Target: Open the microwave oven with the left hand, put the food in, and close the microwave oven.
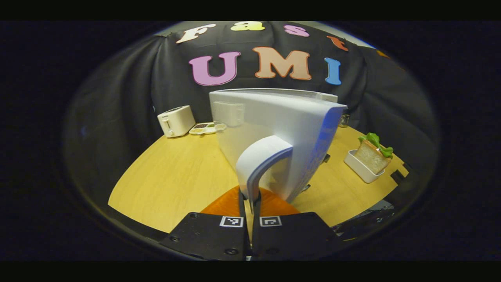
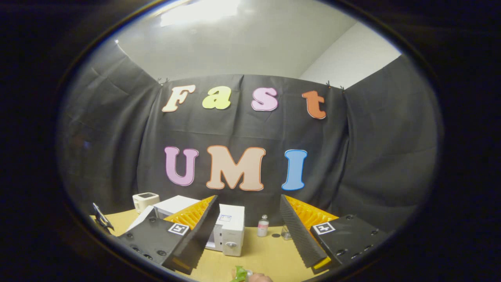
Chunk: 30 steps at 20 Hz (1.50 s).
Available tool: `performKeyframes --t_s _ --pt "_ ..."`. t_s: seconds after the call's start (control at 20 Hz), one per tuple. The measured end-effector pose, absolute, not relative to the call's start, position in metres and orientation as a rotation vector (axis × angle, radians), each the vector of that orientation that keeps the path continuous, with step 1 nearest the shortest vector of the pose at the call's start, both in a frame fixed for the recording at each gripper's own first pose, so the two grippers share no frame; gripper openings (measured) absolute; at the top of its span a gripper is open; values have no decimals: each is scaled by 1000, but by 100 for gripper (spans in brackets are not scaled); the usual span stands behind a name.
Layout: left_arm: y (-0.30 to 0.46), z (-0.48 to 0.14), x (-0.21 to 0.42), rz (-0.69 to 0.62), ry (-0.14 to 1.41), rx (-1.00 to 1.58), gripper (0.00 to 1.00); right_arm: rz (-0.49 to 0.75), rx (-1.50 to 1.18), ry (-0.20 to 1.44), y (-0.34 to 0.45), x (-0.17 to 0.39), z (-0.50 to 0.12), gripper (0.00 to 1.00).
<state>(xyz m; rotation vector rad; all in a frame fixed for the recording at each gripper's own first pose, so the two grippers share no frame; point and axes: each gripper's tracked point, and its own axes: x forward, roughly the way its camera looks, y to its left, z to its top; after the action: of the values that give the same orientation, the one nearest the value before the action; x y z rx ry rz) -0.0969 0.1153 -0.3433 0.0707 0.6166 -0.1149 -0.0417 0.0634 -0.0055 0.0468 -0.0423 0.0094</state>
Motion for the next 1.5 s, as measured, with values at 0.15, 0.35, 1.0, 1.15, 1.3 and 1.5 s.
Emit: performKeyframes --t_s 0.15,0.35,1.0,1.15,1.3,1.5 --pt "150 -342 -101 -89 618 40 1 3 34 -45 79 -45 -6 96" --pt "170 -343 -103 -129 632 63 2 14 38 -44 95 -50 -7 96" --pt "190 -336 -106 -105 619 73 80 39 -34 -12 100 -56 -31 96" --pt "194 -316 -113 -92 576 101 93 51 -47 10 99 -56 -46 96" --pt "201 -299 -122 -55 564 74 99 58 -36 69 96 -55 -77 98" --pt "209 -264 -130 -11 509 76 98 81 -10 144 100 -59 -122 97"
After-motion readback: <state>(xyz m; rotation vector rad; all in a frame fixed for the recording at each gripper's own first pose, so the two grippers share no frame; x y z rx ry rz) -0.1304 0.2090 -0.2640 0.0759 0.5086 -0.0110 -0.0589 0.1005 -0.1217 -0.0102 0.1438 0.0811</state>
